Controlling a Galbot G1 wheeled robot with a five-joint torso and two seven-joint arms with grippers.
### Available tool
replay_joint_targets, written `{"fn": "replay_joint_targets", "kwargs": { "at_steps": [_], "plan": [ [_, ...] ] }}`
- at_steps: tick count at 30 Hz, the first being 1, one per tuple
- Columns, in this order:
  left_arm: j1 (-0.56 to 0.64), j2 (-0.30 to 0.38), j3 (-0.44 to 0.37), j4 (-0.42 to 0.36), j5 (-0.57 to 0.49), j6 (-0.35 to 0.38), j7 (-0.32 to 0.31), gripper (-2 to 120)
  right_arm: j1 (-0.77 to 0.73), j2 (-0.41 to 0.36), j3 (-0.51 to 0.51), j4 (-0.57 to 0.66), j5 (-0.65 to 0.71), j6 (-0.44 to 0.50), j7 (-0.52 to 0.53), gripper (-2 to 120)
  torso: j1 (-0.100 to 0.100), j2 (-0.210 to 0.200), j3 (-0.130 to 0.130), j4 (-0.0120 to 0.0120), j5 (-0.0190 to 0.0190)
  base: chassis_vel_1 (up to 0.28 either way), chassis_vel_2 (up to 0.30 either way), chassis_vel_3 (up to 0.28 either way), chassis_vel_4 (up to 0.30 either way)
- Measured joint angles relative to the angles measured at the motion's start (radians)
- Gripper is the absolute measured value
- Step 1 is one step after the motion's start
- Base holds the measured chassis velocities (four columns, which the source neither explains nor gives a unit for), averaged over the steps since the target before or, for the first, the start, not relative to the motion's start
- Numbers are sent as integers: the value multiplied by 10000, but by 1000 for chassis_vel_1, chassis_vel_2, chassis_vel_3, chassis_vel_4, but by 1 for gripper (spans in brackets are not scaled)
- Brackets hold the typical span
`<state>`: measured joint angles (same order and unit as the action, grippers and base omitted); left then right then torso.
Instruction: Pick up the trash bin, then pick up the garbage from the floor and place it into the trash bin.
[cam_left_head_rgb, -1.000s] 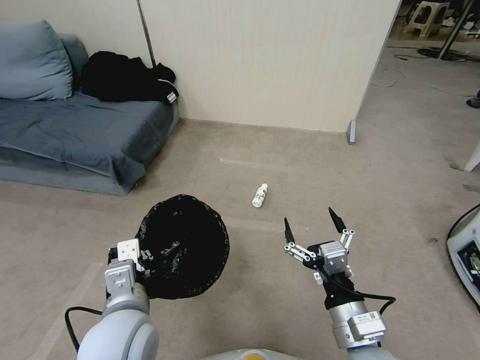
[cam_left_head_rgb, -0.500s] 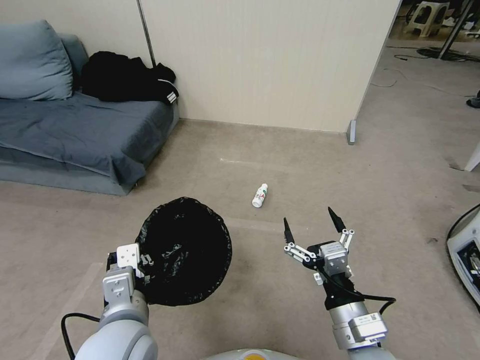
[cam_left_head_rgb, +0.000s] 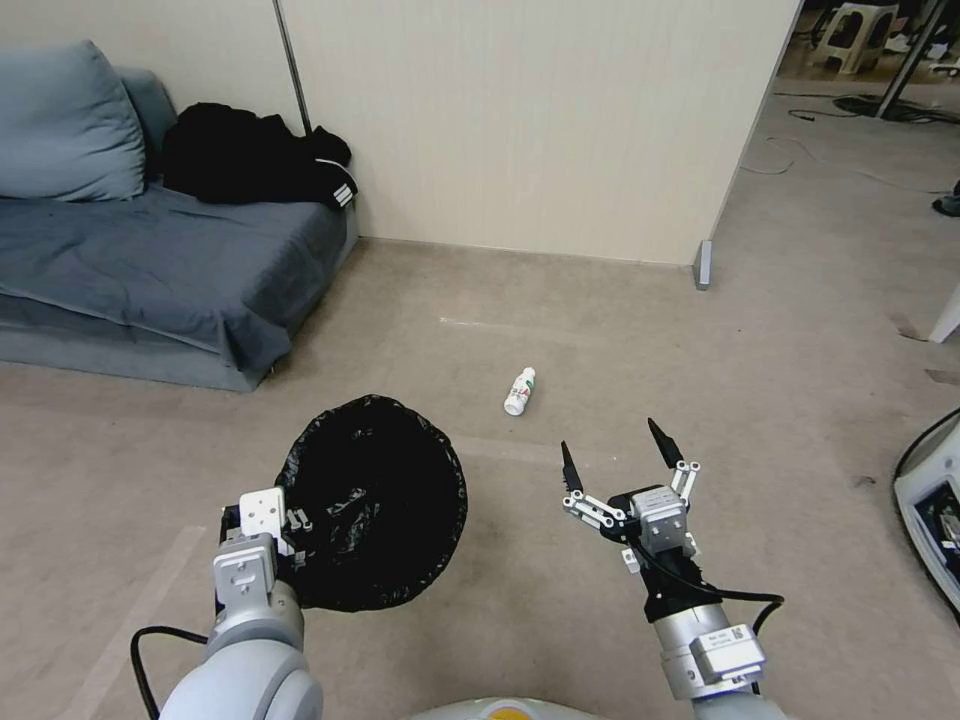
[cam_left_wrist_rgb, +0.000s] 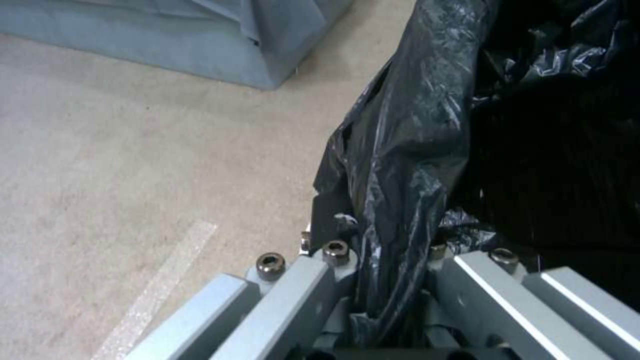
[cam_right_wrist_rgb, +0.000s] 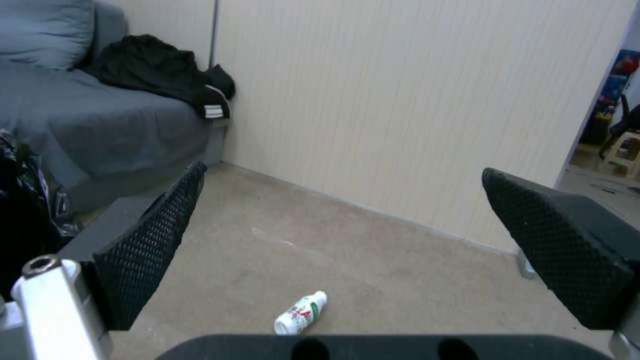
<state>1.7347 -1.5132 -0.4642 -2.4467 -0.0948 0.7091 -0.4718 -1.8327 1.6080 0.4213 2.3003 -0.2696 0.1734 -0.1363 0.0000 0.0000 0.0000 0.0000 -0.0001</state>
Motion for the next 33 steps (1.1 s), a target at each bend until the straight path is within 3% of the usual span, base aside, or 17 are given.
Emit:
{"fn": "replay_joint_targets", "kwargs": {
  "at_steps": [33],
  "plan": [
    [-55, -48, -23, 101, 133, -41, 58, 1, 3, 0, 94, 45, 11, -88, -155, 100, 0, 0, 0, 0, 0, -92, 93, 90, -92]
  ]
}}
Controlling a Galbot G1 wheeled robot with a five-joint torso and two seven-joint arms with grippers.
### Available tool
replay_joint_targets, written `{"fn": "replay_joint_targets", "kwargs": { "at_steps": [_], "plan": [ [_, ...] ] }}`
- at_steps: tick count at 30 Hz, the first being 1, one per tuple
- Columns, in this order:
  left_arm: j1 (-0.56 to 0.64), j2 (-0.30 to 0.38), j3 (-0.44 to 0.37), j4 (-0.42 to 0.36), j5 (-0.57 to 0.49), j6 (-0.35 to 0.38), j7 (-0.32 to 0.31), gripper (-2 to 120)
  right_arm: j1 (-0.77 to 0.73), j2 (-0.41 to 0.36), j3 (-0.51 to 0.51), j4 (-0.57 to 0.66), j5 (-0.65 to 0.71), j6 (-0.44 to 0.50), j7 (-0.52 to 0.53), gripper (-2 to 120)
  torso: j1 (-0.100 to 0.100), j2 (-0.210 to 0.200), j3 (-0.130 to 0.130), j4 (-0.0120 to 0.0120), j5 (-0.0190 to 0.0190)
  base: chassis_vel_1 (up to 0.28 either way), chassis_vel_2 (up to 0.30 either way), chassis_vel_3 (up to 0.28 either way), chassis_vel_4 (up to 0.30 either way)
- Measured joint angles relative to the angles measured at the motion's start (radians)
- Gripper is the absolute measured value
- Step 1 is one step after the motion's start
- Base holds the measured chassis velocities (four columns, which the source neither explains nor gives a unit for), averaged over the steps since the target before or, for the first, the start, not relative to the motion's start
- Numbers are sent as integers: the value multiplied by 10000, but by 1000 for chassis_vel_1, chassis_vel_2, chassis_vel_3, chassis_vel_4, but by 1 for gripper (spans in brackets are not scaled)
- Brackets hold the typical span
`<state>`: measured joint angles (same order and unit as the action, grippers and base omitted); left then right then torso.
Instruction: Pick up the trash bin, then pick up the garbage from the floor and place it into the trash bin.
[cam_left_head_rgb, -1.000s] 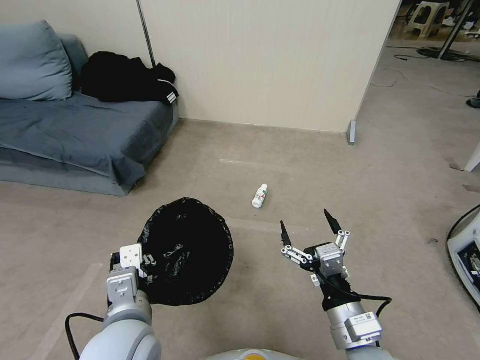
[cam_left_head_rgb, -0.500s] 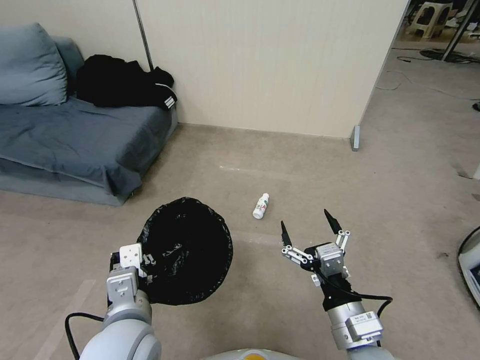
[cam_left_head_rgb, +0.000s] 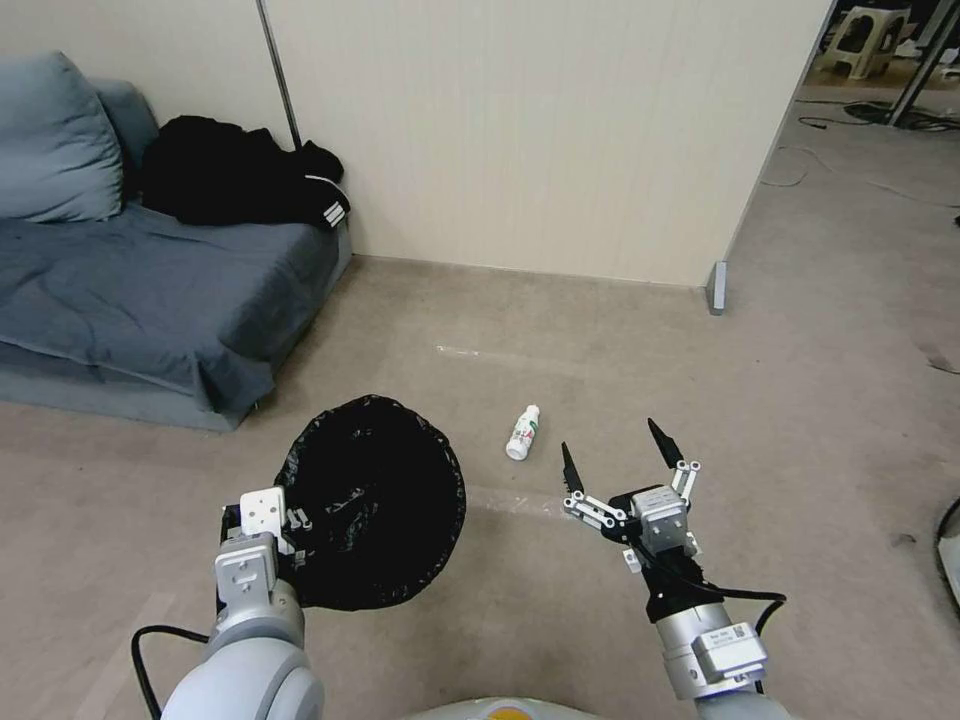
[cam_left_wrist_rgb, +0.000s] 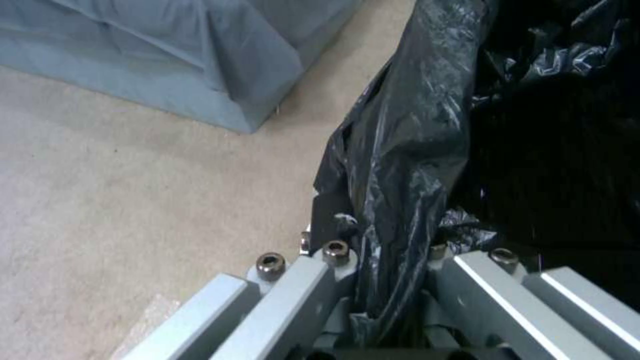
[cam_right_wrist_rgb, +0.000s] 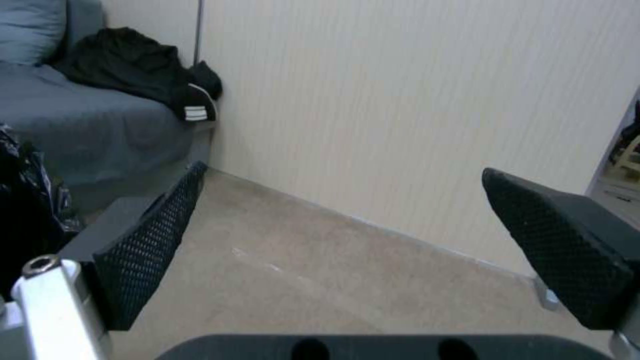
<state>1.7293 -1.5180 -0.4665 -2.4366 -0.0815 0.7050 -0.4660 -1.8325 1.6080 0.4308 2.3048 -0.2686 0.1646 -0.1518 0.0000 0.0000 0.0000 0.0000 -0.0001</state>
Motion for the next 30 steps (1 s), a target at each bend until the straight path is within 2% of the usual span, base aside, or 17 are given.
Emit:
{"fn": "replay_joint_targets", "kwargs": {
  "at_steps": [30],
  "plan": [
    [-32, -32, 0, 60, 55, -50, 16, 1, 1, 0, 13, -25, -4, -26, -5, 100, 1, 0, 0, -1, 1, -95, 98, 96, -95]
  ]
}}
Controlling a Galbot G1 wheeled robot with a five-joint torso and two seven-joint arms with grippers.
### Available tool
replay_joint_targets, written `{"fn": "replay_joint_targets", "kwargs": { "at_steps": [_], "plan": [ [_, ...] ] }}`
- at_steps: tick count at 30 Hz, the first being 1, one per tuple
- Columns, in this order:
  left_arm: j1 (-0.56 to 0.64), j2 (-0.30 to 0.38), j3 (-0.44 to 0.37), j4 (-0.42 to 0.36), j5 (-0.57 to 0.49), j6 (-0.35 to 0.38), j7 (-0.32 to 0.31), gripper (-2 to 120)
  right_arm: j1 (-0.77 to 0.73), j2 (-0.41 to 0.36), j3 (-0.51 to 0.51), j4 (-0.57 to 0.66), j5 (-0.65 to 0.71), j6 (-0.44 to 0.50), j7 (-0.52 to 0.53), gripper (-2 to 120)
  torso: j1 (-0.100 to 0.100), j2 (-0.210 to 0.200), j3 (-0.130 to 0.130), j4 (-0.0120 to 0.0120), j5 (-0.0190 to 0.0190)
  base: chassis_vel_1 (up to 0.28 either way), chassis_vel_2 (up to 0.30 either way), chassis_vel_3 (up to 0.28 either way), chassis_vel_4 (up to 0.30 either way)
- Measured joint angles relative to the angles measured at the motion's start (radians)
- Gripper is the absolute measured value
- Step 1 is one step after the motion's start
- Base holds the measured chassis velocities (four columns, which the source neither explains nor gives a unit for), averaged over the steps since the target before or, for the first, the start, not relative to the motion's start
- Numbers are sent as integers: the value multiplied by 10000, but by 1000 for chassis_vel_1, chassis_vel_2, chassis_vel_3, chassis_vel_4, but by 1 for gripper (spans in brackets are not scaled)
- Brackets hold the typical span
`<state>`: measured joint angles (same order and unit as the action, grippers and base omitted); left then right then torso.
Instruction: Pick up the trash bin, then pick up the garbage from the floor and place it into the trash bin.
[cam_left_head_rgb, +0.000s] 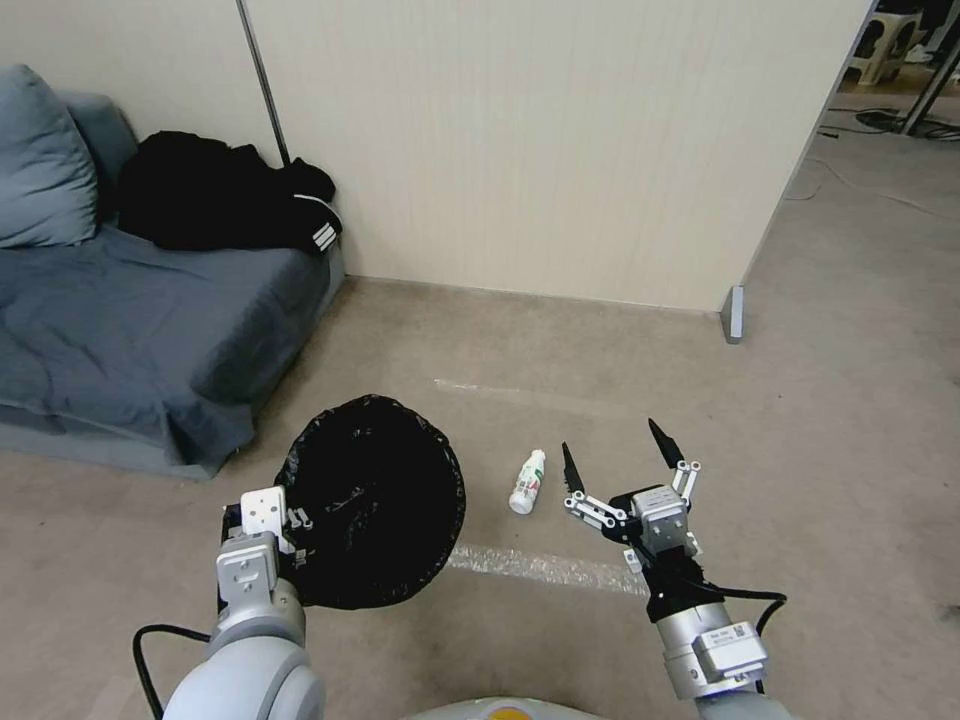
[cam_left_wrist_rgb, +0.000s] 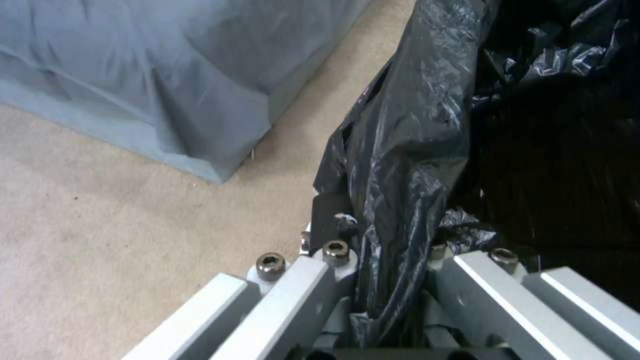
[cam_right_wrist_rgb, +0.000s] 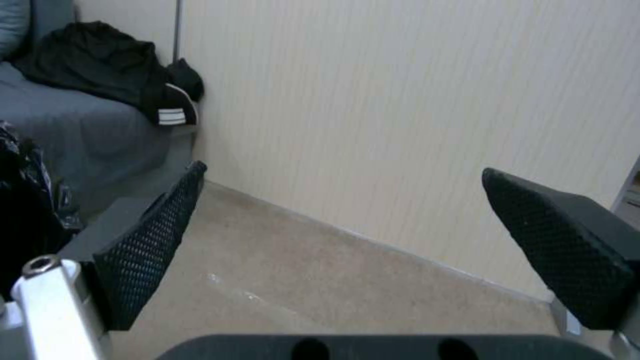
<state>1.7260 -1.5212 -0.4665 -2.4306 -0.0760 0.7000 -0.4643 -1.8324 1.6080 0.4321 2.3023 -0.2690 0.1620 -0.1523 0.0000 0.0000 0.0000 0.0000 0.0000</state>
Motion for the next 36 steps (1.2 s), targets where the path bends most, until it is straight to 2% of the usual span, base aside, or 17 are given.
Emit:
{"fn": "replay_joint_targets", "kwargs": {
  "at_steps": [14, 29, 33, 36],
  "plan": [
    [13, 45, -23, 3, 1, -30, 6, 1, 0, 0, -41, -19, -9, 18, 23, 100, 0, 0, 0, 0, 0, -85, 91, 88, -94],
    [40, 64, -64, -42, -39, -46, 10, 1, 220, 0, -78, -99, -24, 138, 213, 100, 0, 0, 0, 0, 0, -11, 7, 8, -7],
    [49, 52, -59, -35, -24, -80, 20, 1, 669, 0, -52, -136, 15, -291, 412, 100, 0, 0, 0, 0, 0, 0, 0, 0, 0],
    [61, 21, -67, -9, 34, -116, 57, 1, 1442, 0, -139, -205, 540, -1191, 754, 100, 0, 0, 0, 0, 0, 0, 0, 0, 0]
  ]
}}
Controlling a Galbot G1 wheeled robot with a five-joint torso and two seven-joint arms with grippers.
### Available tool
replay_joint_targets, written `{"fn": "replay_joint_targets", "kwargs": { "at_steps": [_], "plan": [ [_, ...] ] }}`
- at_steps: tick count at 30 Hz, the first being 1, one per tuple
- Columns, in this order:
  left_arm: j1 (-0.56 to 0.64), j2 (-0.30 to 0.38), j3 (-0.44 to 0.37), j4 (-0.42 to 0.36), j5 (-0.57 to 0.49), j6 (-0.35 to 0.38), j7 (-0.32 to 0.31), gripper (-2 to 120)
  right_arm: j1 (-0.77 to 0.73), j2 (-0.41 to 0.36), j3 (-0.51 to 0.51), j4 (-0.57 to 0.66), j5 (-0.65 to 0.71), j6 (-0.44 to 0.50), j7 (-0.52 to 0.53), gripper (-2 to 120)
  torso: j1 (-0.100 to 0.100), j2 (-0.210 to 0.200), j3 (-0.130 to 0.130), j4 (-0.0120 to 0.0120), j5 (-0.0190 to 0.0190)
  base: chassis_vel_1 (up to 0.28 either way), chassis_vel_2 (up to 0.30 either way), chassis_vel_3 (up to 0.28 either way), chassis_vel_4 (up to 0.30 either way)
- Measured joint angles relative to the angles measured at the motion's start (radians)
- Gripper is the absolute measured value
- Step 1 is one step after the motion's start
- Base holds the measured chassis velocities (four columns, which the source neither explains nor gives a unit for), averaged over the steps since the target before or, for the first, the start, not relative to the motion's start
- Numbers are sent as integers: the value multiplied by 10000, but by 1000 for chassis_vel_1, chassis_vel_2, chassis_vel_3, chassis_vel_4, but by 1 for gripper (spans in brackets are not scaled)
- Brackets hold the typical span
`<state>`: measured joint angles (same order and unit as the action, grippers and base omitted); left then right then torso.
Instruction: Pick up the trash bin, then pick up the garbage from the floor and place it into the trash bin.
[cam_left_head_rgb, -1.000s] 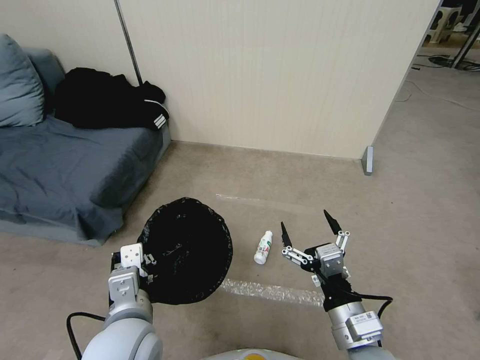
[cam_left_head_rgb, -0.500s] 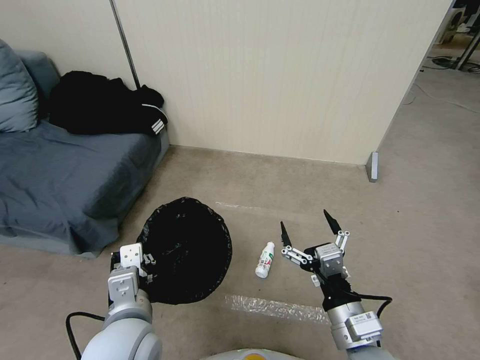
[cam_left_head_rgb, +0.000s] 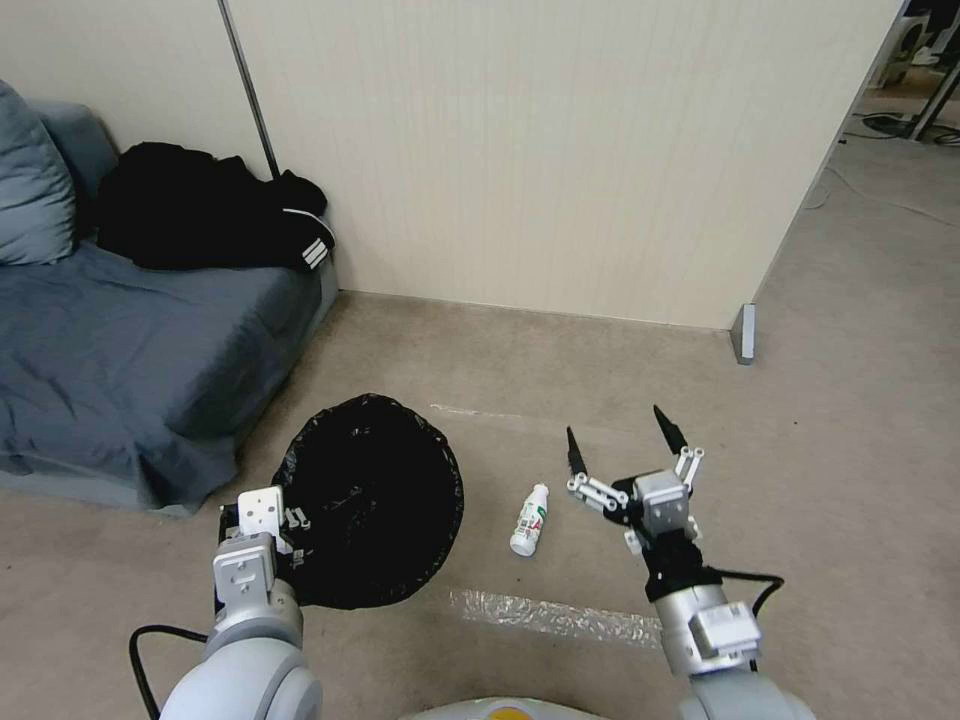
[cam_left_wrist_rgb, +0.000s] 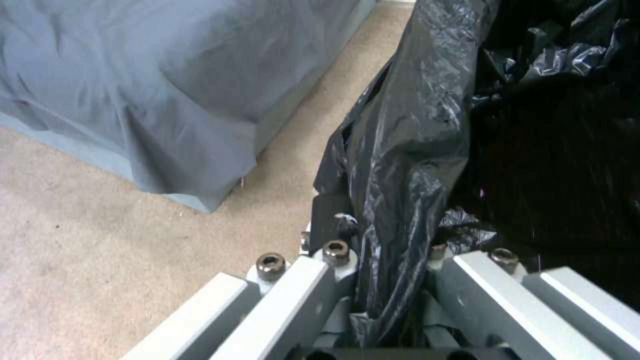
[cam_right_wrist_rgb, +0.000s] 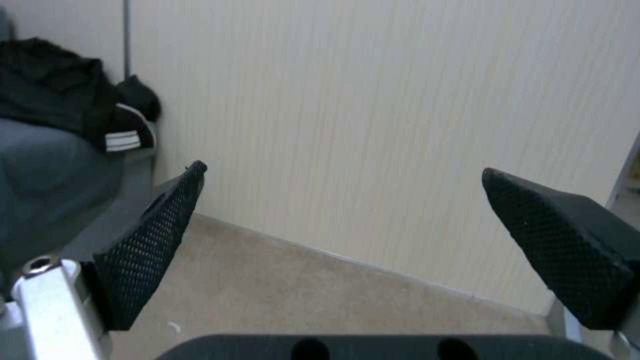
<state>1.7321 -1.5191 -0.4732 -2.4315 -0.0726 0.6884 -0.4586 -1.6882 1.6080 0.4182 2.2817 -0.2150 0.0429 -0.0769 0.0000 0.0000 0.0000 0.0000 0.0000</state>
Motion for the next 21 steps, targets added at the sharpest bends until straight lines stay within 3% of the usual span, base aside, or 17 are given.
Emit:
{"fn": "replay_joint_targets", "kwargs": {
  "at_steps": [5, 13, 21],
  "plan": [
    [40, -55, 2, 32, 100, -28, 48, 1, 895, -79, -47, -206, 610, -812, 199, 100, 0, 0, 0, 1, 0, 0, 0, 0, 0],
    [213, -190, -21, 76, 401, -39, 102, 1, 2301, -930, -419, -976, 2057, -2243, 855, 100, 0, 0, 0, 0, 0, 0, 0, 0, 0],
    [320, -271, -44, 115, 537, -70, 110, 1, 3261, -1653, -1216, -1845, 4093, -4388, 2187, 100, 0, 0, 0, 1, 1, 0, 0, 0, 0]
  ]
}}
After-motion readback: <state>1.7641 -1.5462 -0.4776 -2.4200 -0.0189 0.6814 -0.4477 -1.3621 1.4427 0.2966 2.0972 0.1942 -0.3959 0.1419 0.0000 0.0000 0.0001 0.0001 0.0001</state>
